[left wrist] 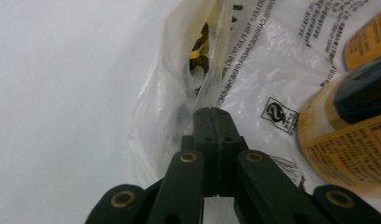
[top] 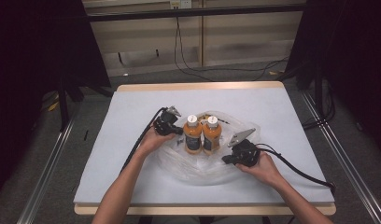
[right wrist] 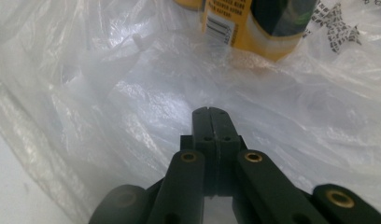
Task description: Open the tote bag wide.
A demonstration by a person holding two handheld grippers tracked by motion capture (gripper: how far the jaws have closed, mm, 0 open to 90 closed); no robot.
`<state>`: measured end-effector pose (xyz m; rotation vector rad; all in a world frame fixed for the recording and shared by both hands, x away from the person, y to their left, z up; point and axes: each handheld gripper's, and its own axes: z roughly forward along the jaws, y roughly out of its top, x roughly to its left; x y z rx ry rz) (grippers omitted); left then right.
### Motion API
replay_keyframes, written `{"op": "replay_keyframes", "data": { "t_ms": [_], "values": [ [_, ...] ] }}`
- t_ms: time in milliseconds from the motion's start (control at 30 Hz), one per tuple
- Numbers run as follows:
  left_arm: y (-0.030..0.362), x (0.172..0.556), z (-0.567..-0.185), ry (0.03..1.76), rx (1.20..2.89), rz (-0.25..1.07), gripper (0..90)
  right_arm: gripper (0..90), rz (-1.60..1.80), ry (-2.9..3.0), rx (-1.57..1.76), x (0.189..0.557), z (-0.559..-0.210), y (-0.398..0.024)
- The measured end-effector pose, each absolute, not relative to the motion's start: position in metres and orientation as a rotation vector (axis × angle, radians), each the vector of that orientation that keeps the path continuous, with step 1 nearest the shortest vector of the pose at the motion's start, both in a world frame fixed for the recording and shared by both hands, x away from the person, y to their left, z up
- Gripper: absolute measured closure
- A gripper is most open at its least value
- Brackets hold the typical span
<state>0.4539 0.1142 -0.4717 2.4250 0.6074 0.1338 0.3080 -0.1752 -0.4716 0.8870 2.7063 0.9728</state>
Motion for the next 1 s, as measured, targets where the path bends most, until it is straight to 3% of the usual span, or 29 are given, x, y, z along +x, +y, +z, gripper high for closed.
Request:
{"op": "replay_keyframes", "data": {
  "t_ms": [167,467,700,1000],
  "values": [
    [0.122,0.458,-0.477,0.732,2.309,0.132,90.0,90.0,0.956,2.702,0.877,0.3,-0.471,-0.179],
    [0.136,0.459,-0.477,0.77,2.294,0.133,90.0,90.0,0.961,2.685,0.897,0.284,-0.471,-0.185],
    [0.141,0.453,-0.479,0.734,2.269,0.135,90.0,90.0,0.948,2.679,0.896,0.271,-0.47,-0.186],
    [0.141,0.442,-0.462,0.664,2.21,0.118,90.0,90.0,0.981,2.645,0.965,0.285,-0.472,-0.186]
  ]
}}
